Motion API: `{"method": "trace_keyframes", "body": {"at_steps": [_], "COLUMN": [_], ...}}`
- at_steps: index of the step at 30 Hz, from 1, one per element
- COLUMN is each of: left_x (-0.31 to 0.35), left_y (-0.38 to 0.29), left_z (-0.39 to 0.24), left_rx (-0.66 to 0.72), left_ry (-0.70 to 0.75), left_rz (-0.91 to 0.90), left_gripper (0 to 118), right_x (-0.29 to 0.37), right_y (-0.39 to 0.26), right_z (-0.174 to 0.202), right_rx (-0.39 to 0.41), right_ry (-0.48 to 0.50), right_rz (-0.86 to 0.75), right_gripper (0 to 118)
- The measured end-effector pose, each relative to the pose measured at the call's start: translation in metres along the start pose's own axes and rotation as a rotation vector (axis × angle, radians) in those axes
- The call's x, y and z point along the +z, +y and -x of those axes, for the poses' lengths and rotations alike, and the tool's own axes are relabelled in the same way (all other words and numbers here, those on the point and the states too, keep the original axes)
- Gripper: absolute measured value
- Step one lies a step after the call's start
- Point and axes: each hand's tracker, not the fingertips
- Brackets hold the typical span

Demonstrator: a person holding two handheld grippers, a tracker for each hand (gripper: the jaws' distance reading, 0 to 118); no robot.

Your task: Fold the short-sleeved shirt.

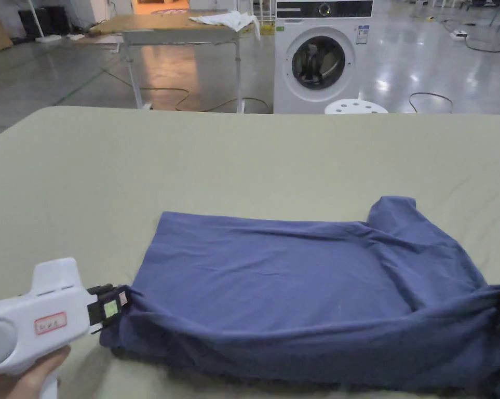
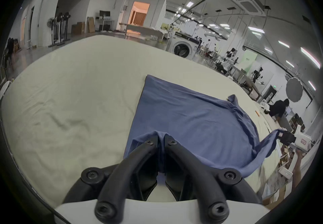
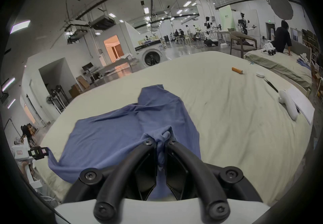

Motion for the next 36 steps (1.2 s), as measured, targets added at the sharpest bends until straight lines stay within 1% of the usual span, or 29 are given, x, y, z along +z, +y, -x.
{"method": "trace_keyframes", "body": {"at_steps": [2, 4, 6, 10, 12, 14, 15, 16, 17, 18, 19, 20, 22, 24, 26, 28, 29, 30, 31, 33, 34, 35, 36], "left_x": [-0.032, -0.058, -0.084, -0.104, -0.106, -0.114, -0.113, -0.112, -0.103, -0.095, -0.083, -0.061, -0.028, 0.02, 0.067, 0.105, 0.125, 0.144, 0.158, 0.187, 0.198, 0.206, 0.215], "left_y": [0.02, 0.037, 0.046, 0.052, 0.054, 0.058, 0.058, 0.058, 0.055, 0.053, 0.051, 0.047, 0.04, 0.026, 0.008, -0.008, -0.018, -0.025, -0.031, -0.044, -0.05, -0.055, -0.061], "left_z": [0.004, 0.007, 0.022, 0.02, 0.016, 0.023, 0.023, 0.022, 0.019, 0.018, 0.015, 0.011, 0.008, -0.002, -0.015, -0.025, -0.035, -0.041, -0.046, -0.059, -0.062, -0.064, -0.067], "left_rx": [-0.005, 0.008, 0.037, 0.069, 0.062, 0.062, 0.047, 0.026, -0.017, -0.044, -0.074, -0.106, -0.124, -0.138, -0.19, -0.254, -0.287, -0.33, -0.344, -0.341, -0.341, -0.333, -0.32], "left_ry": [0.034, 0.075, 0.077, 0.082, 0.063, 0.065, 0.058, 0.069, 0.109, 0.122, 0.116, 0.082, 0.038, -0.006, -0.019, -0.011, -0.007, -0.017, -0.015, -0.004, -0.012, -0.016, -0.012], "left_rz": [0.033, 0.069, 0.096, 0.124, 0.108, 0.103, 0.096, 0.097, 0.089, 0.068, 0.016, -0.056, -0.17, -0.303, -0.428, -0.53, -0.572, -0.566, -0.575, -0.58, -0.582, -0.589, -0.61], "left_gripper": [3, 3, 3, 3, 3, 5, 17, 35, 71, 90, 95, 94, 94, 94, 94, 94, 94, 94, 93, 90, 86, 79, 70], "right_x": [-0.034, -0.059, -0.08, -0.105, -0.108, -0.108, -0.107, -0.104, -0.1, -0.095, -0.087, -0.074, -0.049, -0.014, 0.028, 0.061, 0.081, 0.099, 0.111, 0.139, 0.151, 0.155, 0.164], "right_y": [0.012, 0.02, 0.022, 0.018, 0.014, 0.011, 0.009, 0.007, 0.006, 0.005, 0.005, 0.004, 0.003, -0.002, -0.012, -0.022, -0.029, -0.035, -0.04, -0.049, -0.054, -0.058, -0.061], "right_z": [-0.001, -0.004, -0.012, -0.021, -0.021, -0.024, -0.024, -0.023, -0.023, -0.023, -0.021, -0.018, -0.013, -0.001, 0.015, 0.03, 0.038, 0.045, 0.053, 0.065, 0.07, 0.07, 0.073], "right_rx": [0.019, 0.017, -0.041, -0.051, -0.04, -0.047, -0.046, -0.04, -0.02, 0.002, 0.023, 0.036, 0.051, 0.073, 0.114, 0.154, 0.179, 0.208, 0.228, 0.276, 0.285, 0.273, 0.267], "right_ry": [-0.049, -0.095, -0.085, -0.111, -0.12, -0.104, -0.104, -0.109, -0.12, -0.12, -0.122, -0.116, -0.06, -0.003, 0.067, 0.115, 0.135, 0.149, 0.147, 0.15, 0.15, 0.151, 0.164], "right_rz": [0.043, 0.073, 0.113, 0.136, 0.132, 0.132, 0.137, 0.138, 0.131, 0.123, 0.094, 0.06, -0.002, -0.085, -0.162, -0.22, -0.251, -0.279, -0.303, -0.359, -0.382, -0.39, -0.394], "right_gripper": [4, 4, 4, 4, 4, 5, 11, 28, 57, 68, 68, 68, 68, 68, 68, 68, 69, 69, 69, 68, 67, 64, 56]}}
